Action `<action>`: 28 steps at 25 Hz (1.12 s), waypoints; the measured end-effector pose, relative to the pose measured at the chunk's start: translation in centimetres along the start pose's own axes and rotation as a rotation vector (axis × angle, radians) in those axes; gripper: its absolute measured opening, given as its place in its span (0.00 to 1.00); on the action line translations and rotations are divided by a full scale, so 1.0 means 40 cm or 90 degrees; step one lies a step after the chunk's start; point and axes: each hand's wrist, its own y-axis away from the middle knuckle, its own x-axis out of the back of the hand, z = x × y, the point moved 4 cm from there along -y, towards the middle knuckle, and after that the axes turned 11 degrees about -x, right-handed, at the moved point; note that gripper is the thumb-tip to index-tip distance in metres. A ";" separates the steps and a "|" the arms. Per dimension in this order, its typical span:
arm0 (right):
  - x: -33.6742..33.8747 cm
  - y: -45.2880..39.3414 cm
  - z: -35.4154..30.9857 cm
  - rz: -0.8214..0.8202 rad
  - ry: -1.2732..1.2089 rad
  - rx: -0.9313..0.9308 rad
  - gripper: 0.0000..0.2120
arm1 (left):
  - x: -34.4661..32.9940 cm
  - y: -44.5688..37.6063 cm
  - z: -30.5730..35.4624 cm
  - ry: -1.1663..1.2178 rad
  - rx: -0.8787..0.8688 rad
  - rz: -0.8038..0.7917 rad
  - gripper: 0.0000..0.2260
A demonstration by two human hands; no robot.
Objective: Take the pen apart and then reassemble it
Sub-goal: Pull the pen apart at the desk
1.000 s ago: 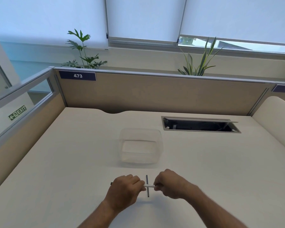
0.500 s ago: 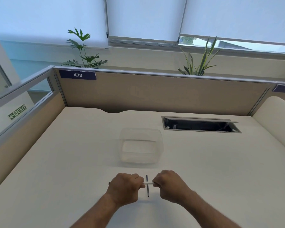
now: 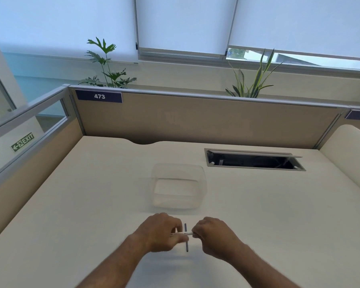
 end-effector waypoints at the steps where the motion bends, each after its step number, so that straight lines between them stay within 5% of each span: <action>1: 0.002 -0.005 0.005 -0.025 -0.010 -0.016 0.10 | -0.003 0.001 0.002 -0.043 -0.027 0.021 0.16; 4: 0.012 -0.014 0.014 -0.019 -0.011 -0.037 0.09 | -0.024 -0.004 0.017 -0.157 -0.110 0.077 0.08; 11: 0.008 0.006 0.008 0.068 0.064 -0.008 0.10 | -0.032 -0.019 0.016 -0.136 -0.020 -0.010 0.10; 15: 0.019 0.004 0.013 0.099 -0.022 -0.070 0.06 | -0.038 -0.016 0.009 -0.119 -0.013 -0.022 0.09; 22: 0.028 -0.016 -0.003 -0.107 -0.040 -0.075 0.11 | -0.034 -0.014 0.003 -0.175 -0.020 -0.017 0.09; 28: 0.033 -0.023 0.005 -0.088 0.028 -0.093 0.08 | -0.037 -0.013 0.013 -0.164 -0.019 -0.014 0.09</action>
